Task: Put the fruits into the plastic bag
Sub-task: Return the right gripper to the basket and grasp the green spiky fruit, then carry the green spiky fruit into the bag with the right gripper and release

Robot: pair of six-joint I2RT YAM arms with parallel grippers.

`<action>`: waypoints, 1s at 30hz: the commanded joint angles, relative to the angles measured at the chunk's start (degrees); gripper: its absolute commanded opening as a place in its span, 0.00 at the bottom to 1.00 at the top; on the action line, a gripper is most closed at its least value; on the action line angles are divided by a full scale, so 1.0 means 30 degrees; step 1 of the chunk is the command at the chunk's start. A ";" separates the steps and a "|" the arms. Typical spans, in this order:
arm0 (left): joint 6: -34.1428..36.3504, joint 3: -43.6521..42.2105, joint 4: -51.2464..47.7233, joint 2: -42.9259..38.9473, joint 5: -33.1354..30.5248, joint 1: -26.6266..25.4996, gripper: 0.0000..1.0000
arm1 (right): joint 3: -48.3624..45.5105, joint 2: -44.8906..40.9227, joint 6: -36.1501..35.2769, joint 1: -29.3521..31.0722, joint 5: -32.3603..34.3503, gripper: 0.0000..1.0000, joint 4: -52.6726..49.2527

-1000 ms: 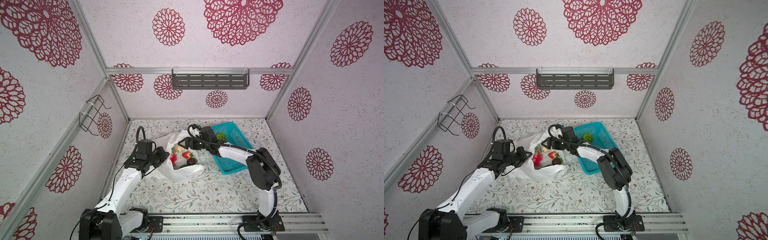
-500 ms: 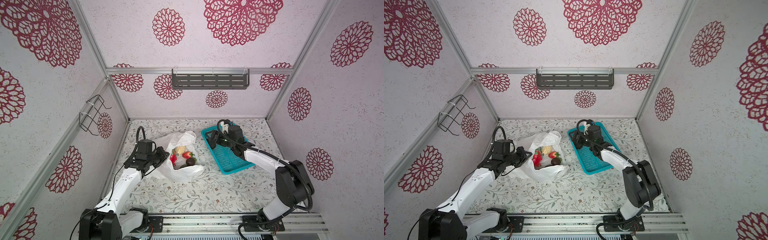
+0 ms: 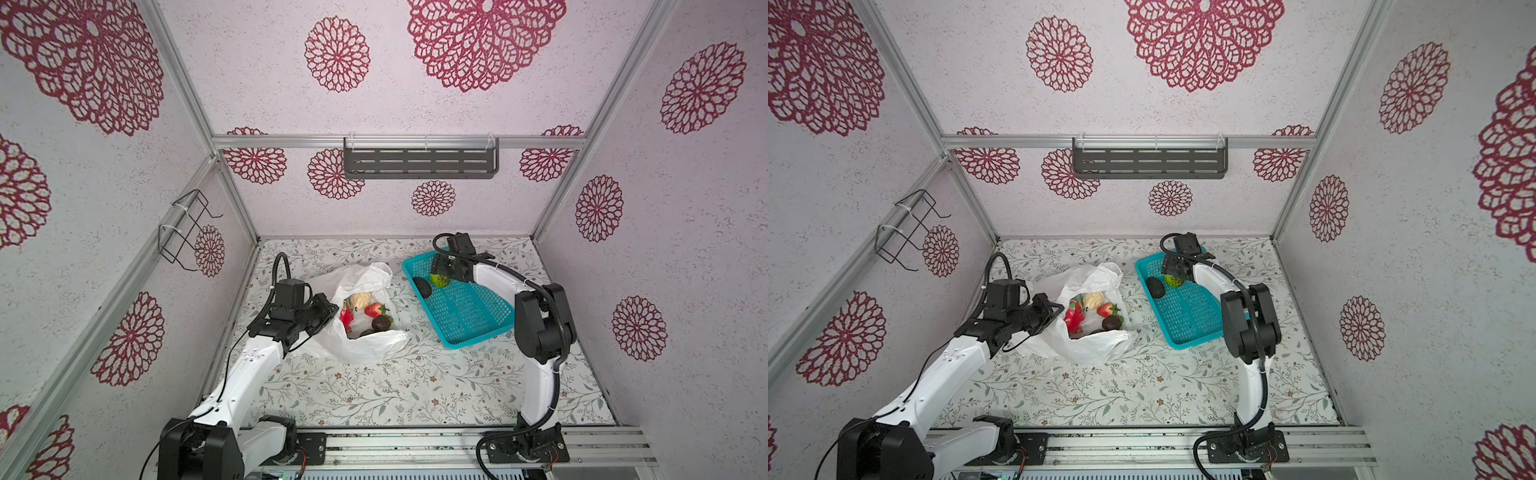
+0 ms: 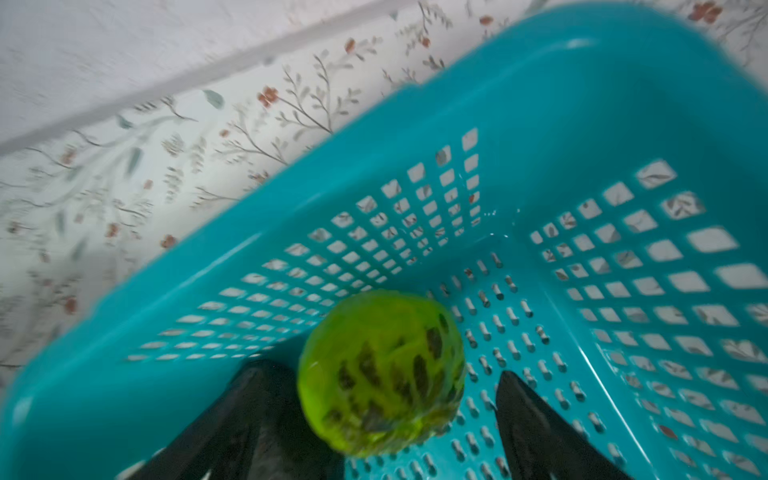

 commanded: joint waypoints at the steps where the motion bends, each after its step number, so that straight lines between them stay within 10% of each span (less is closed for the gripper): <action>1: -0.0089 -0.0283 0.0085 -0.0546 -0.0375 -0.0122 0.00 | 0.1491 0.0713 -0.1285 -0.0168 -0.0256 0.88 -0.1706; 13: -0.0296 -0.0459 0.0051 -0.0840 -0.0584 -0.0122 0.00 | -0.0493 -0.1051 -0.0822 -0.0139 -0.1431 0.45 -0.0330; 21: -0.0252 -0.0533 0.0353 -0.0607 -0.0523 -0.0122 0.00 | -0.5978 -0.7757 -0.1726 0.1923 -0.9122 0.46 0.4626; 30: -0.0280 -0.0244 0.0414 -0.0704 -0.1117 -0.0252 0.00 | -0.5775 -0.5674 -0.1111 0.6980 -1.2905 0.48 0.5965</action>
